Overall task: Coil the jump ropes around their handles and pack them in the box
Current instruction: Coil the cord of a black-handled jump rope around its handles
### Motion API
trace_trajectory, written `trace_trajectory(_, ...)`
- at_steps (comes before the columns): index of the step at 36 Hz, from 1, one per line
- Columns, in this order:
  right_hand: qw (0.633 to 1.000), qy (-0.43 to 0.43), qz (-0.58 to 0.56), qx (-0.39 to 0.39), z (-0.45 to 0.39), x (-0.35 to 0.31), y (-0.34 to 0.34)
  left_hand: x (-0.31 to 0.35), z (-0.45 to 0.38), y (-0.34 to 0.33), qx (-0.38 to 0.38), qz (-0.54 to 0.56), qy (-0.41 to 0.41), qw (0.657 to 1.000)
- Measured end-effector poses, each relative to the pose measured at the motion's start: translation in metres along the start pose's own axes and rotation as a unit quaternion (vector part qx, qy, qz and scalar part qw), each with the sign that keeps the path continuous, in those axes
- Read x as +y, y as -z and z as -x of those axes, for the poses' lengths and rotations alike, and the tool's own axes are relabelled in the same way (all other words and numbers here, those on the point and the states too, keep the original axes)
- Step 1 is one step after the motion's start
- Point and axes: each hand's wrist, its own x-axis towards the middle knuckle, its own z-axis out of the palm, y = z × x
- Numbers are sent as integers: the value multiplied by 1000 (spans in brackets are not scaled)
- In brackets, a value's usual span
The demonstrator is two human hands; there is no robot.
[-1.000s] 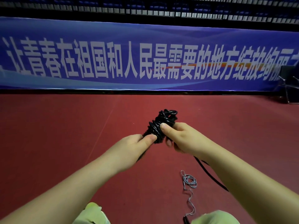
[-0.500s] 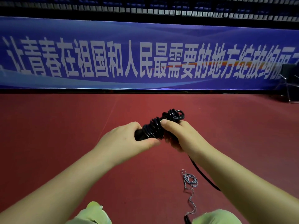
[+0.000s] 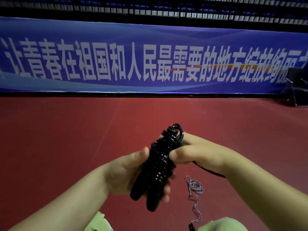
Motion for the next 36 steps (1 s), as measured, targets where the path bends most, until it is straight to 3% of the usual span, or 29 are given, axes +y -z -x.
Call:
trace_trajectory(3,999,-36,10,-7,4,-6,4,-3,-3,-4,31,2,3,1000)
trace_trajectory(6,997,-69,43,3,6,-5,11,-2,-3,-8,115,-9,-7,993)
trace_trajectory(15,981,-129,134,62,6,-8,6,1,-3,-6,290,-183,-47,938)
trace_trajectory(22,953,-171,214,131,-5,-6,3,-2,-9,-4,357,-139,-51,922)
trace_trajectory(28,966,-164,158,122,0,0,4,6,-11,-3,386,-388,-70,834)
trace_trajectory(31,975,-148,99,131,2,0,5,5,-14,-4,392,-419,-78,816)
trace_trajectory(33,980,-129,90,121,3,-1,6,5,-11,-3,379,-344,-66,857)
trace_trajectory(36,991,-102,57,67,5,-3,5,6,-1,-2,237,-131,-14,962)
